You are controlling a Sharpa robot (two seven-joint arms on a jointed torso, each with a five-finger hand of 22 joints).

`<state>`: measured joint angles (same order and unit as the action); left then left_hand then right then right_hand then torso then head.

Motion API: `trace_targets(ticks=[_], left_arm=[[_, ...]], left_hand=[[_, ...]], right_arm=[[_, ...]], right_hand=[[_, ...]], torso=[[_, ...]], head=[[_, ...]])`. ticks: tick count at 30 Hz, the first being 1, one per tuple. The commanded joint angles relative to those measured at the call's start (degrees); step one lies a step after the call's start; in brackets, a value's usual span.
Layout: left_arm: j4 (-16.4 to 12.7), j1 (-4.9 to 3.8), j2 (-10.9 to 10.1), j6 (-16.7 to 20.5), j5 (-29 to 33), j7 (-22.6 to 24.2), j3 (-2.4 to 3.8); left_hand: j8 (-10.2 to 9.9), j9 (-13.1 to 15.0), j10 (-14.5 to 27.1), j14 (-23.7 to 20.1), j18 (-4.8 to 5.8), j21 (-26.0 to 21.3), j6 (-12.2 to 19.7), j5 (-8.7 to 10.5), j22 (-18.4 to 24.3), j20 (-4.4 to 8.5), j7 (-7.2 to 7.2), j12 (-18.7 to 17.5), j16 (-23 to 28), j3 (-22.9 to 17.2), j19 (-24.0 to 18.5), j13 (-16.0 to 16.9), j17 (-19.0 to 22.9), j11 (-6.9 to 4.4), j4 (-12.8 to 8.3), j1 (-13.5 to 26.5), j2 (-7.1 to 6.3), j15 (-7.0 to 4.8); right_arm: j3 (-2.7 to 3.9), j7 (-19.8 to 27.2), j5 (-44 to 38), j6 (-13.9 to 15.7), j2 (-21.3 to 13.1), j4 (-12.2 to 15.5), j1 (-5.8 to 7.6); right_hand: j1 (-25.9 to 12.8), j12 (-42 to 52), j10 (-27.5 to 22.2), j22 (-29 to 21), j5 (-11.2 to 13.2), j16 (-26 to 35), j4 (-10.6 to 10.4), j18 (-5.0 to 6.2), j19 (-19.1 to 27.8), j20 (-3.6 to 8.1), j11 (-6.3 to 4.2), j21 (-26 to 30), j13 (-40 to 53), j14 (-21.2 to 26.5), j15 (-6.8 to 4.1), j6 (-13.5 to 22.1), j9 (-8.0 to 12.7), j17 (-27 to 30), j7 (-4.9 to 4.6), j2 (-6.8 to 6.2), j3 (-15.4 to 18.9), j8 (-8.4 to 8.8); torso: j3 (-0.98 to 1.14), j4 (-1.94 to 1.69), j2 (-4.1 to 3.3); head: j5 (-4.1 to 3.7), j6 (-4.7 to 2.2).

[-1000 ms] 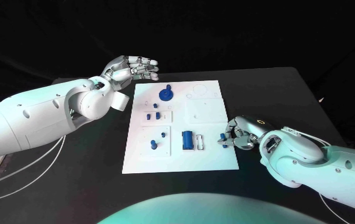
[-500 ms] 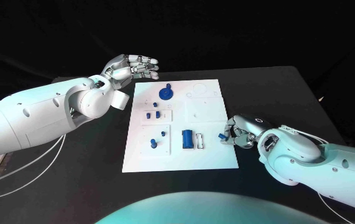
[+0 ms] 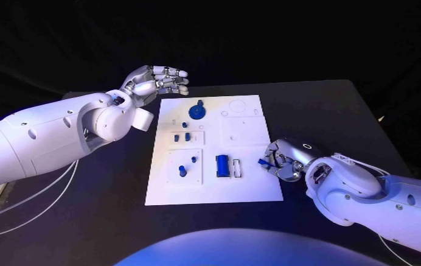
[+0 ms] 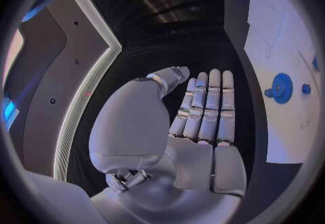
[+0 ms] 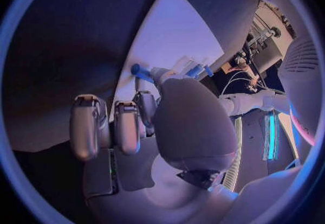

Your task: Assemble the parts on the task board

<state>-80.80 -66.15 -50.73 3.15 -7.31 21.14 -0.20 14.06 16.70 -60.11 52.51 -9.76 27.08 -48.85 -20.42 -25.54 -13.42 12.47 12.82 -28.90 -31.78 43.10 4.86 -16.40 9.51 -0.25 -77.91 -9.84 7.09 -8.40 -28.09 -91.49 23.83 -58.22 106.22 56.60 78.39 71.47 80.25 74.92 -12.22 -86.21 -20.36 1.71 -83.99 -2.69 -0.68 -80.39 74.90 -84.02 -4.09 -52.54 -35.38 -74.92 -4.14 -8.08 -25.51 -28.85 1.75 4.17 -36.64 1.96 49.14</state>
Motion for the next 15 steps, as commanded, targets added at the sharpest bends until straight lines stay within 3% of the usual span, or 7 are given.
trace_targets(ticks=[1,6,9,15], left_arm=[[-0.1,-0.02,0.2,-0.8,0.1,0.2,0.03],[-0.1,-0.01,0.2,-1.0,-0.4,0.1,0.03],[-0.1,-0.01,0.3,-1.1,-0.6,0.0,0.02],[-0.1,0.00,0.4,-0.9,-0.8,0.2,0.02]], left_hand=[[0.3,-0.1,0.3,-0.5,-0.33,0.1,0.5,-0.32,-0.2,-0.01,0.83,0.4,0.4,-0.3,0.2,0.1,-0.1,0.01,-0.3,-0.3,0.42,-0.09],[0.4,-0.2,0.3,-0.5,-0.28,0.3,0.5,-0.32,-0.4,0.06,0.85,0.4,0.4,-0.5,0.1,0.1,-0.1,0.03,-0.6,-0.6,0.59,-0.09],[0.4,-0.2,0.3,-0.5,-0.27,0.3,0.5,-0.31,-0.5,0.08,0.86,0.4,0.4,-0.5,0.1,0.1,-0.1,0.04,-0.7,-0.6,0.63,-0.09],[0.4,-0.2,0.3,-0.5,-0.22,0.5,0.5,-0.31,-0.7,0.14,0.87,0.4,0.5,-0.6,0.0,0.1,-0.1,0.04,-0.9,-0.8,0.73,-0.09]], right_arm=[[0.07,2.5,4.2,4.0,0.1,0.9,0.52],[0.12,3.9,11.7,5.2,1.2,1.4,1.25],[0.15,4.3,15.1,5.4,2.3,1.3,1.49],[0.17,4.0,19.2,4.0,4.4,0.5,1.67]], right_hand=[[-3.4,0.1,0.2,12.4,0.3,0.3,12.3,0.30,-2.1,0.17,0.53,0.3,0.8,-4.1,0.31,0.4,-2.9,-6.0,-0.11,-0.56,-13.5,-1.81],[-7.1,-0.5,-0.1,12.1,2.1,0.6,12.0,0.57,-1.6,0.08,0.57,1.6,0.5,-4.0,0.38,0.6,-3.2,-5.4,-0.07,-0.48,-14.2,-1.79],[-7.5,-0.5,-0.2,12.0,1.9,0.7,12.1,0.60,-1.5,0.09,0.56,1.8,0.4,-4.0,0.36,0.6,-3.2,-5.3,-0.04,-0.67,-14.1,-1.80],[-11.2,-0.1,0.0,12.0,1.3,0.7,11.4,0.59,-1.6,0.15,0.42,1.7,0.7,-4.0,0.28,0.0,-3.4,-5.3,0.15,-0.87,-12.5,-1.91]], torso=[[-0.01,-0.12,-0.03],[0.00,-0.07,-0.03],[0.09,-0.06,-0.02],[-0.06,-0.04,-0.12]], head=[[0.07,-0.11],[0.26,-0.13],[0.36,-0.06],[0.31,0.04]])
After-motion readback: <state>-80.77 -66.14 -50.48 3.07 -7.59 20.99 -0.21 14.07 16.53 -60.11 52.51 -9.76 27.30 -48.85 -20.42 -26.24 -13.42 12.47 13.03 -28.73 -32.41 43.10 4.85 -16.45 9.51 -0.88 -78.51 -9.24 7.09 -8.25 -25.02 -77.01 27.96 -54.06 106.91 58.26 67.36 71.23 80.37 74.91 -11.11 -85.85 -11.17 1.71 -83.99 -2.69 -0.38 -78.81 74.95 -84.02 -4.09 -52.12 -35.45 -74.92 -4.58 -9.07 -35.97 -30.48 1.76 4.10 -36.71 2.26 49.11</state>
